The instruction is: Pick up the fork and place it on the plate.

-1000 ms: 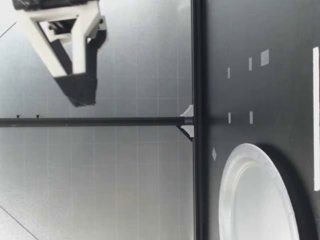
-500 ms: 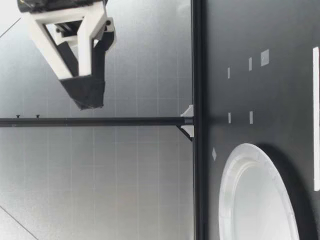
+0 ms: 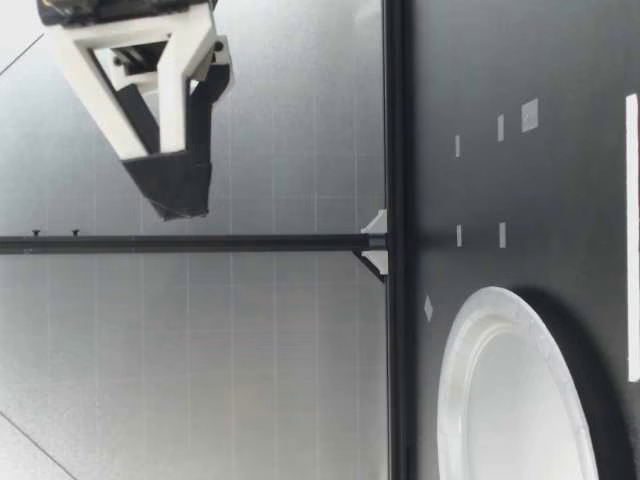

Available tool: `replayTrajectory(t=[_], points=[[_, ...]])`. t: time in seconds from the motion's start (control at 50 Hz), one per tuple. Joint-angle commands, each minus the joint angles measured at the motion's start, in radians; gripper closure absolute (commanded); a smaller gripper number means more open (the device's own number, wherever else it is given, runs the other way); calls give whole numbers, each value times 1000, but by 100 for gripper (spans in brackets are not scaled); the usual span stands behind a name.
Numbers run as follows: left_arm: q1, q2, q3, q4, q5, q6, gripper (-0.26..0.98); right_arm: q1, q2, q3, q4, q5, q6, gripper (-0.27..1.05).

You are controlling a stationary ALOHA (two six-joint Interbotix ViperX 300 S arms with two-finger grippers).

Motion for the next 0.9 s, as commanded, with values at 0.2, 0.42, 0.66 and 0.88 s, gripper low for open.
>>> replayTrajectory(t=[0.2, 0.42, 0.66, 0.88], points=[[2, -61, -17, 0, 52, -3, 75, 8, -8, -12, -3, -12, -2, -2], [2, -69, -20, 0, 54, -2, 75, 11, -8, -11, -3, -11, 0, -2], [2, -78, -26, 0, 58, 0, 73, 12, -8, -12, -3, -11, 2, -2], [2, -124, -28, -2, 60, -3, 59, 12, -8, -11, -3, -11, 3, -2]])
